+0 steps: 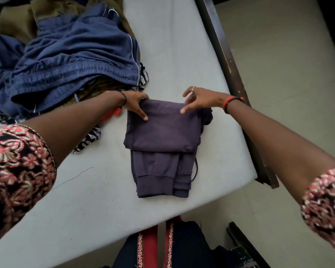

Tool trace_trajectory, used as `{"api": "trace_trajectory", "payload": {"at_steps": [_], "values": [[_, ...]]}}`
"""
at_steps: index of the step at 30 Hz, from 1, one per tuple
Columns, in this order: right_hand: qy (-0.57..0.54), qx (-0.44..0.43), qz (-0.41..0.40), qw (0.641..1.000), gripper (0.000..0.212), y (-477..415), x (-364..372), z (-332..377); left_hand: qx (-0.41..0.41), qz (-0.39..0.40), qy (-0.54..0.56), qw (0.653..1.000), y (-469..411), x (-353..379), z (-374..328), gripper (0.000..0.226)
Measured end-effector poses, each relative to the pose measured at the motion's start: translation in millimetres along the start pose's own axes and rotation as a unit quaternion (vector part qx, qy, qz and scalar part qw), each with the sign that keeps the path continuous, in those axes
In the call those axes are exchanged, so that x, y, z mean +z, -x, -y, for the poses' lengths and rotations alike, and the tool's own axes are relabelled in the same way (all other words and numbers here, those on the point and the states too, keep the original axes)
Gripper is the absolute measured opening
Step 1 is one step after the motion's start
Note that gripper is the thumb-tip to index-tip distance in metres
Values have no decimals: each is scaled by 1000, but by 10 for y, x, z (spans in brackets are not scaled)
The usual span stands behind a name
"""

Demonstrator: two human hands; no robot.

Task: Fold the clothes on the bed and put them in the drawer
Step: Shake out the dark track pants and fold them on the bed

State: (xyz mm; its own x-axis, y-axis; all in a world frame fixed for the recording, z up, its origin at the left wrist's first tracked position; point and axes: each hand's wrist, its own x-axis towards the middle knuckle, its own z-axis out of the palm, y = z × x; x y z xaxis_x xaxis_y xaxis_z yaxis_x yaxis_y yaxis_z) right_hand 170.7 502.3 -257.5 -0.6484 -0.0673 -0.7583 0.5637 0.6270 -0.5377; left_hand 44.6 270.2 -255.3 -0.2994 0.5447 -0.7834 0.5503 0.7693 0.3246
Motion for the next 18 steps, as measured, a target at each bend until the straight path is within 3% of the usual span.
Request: {"api": "trace_trajectory", "payload": {"at_steps": [3, 6, 10, 18], "values": [[142, 57, 115, 982, 79, -137, -64, 130, 1, 4, -3, 1000, -20, 10, -3, 64], [200, 46, 133, 970, 65, -152, -44, 138, 18, -3, -20, 1000, -32, 24, -22, 55], [176, 34, 94, 979, 39, -80, -125, 73, 48, -34, -43, 997, -73, -56, -47, 52], [176, -5, -70, 982, 32, 214, -583, 187, 102, -222, -118, 963, -37, -552, -232, 52]]}}
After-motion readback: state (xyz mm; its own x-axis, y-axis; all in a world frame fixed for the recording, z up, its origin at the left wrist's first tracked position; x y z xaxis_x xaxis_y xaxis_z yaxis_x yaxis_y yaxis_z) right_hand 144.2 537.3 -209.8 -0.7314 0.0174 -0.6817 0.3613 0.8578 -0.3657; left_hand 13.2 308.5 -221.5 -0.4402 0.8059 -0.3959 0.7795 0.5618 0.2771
